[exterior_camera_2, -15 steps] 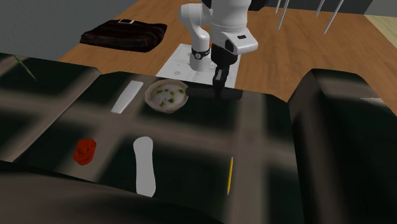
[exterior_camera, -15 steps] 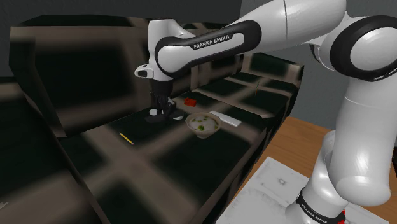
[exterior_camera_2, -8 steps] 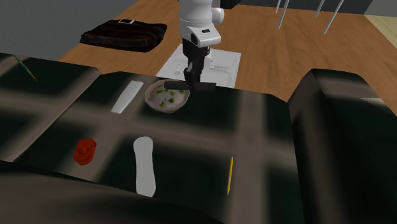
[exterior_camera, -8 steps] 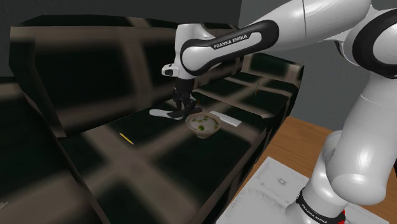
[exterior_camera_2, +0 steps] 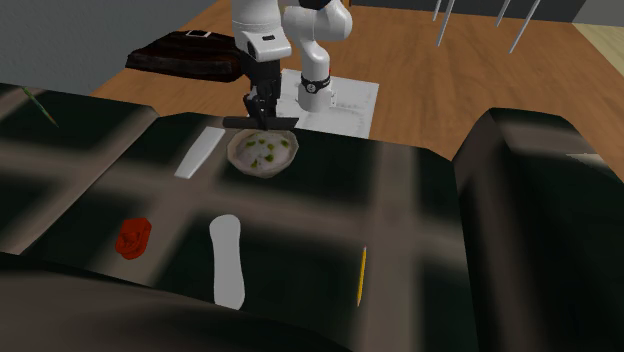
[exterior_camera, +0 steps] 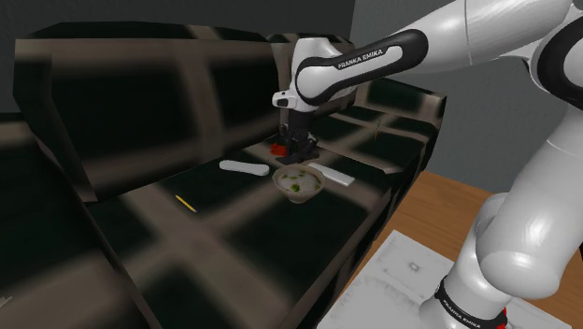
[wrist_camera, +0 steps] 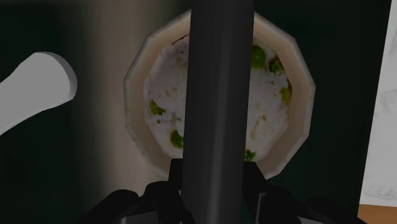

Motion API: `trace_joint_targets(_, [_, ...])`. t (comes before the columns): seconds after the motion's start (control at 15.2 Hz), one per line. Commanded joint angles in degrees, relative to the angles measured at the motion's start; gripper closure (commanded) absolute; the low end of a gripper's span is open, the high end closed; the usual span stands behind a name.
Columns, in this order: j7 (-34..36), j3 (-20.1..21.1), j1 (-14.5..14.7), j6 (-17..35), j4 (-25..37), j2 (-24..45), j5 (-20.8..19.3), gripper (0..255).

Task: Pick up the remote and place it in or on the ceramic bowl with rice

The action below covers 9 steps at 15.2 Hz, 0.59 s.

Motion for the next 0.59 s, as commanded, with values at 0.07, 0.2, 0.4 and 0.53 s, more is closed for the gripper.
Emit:
trace_joint_targets(0.07, [-0.9,-0.5,-0.4,1.4,-1.8,-0.4,0.0,255])
trace_joint_targets(0.2, [-0.9,-0.5,-0.4,3.0,-2.9,0.0,0.0,255])
trace_joint_targets(0.4, [-1.0,-0.5,-0.4,5.3,-4.4,0.8,0.1,255])
trace_joint_targets(0.53, [-1.0,-0.5,-0.4,6.8,-5.4,1.4,0.1,255])
